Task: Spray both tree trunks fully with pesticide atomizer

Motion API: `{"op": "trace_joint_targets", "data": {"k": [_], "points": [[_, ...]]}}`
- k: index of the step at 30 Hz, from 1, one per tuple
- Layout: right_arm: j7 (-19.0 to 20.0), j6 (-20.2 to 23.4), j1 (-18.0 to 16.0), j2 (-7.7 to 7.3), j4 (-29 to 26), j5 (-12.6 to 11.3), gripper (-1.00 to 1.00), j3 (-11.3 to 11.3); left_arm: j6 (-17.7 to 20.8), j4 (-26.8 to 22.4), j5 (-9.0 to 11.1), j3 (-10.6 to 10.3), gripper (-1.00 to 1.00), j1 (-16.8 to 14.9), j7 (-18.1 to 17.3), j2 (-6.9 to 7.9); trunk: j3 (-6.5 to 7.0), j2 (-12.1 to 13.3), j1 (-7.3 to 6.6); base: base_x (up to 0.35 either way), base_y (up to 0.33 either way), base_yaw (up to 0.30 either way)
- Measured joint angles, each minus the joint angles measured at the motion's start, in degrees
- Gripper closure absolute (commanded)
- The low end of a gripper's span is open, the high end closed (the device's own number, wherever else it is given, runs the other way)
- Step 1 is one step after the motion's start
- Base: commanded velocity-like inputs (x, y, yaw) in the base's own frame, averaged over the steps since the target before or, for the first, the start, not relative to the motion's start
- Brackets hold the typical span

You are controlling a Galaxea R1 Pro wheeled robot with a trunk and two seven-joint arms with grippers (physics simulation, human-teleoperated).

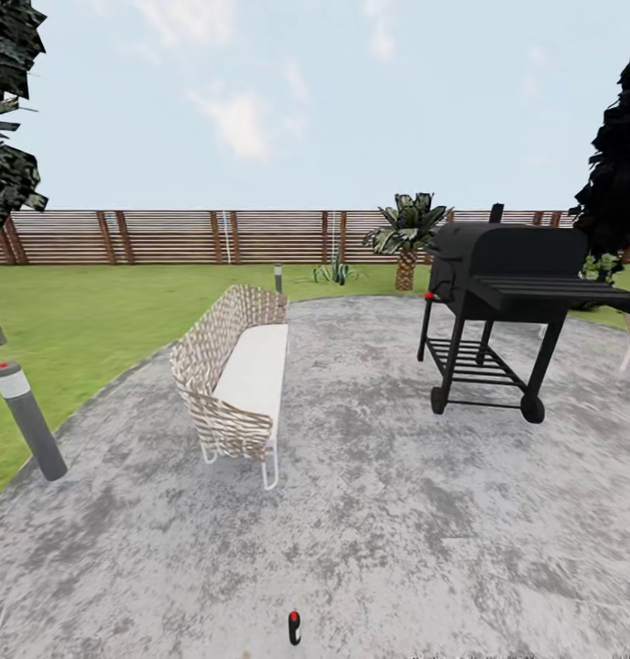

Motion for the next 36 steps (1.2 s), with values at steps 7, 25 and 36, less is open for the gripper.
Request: {"op": "trace_joint_targets", "data": {"k": [7,25,36], "points": [[0.0,-0.1,0.0,0.00,-0.2,0.1,-1.00,0.0,-1.6,-0.7,0.3,0.2,-1.00,-0.3,0.1,0.57,0.00,0.0,0.00,0.013,0.021,-0.065],[0.0,0.3,-11.2,-0.18,-7.0,0.4,-1.00,0.0,10.2,-1.2,0.4,-0.3,-1.00,-21.4,2.2,-0.49,0.00,0.0,0.00,0.000,0.000,-0.001],[-0.1,0.1,-11.4,-0.35,-6.9,0.3,-1.00,0.0,10.2,-1.3,0.2,-0.4,-1.00,-21.3,1.8,-0.26,0.00,0.0,0.00,0.000,0.000,-0.007]]}}
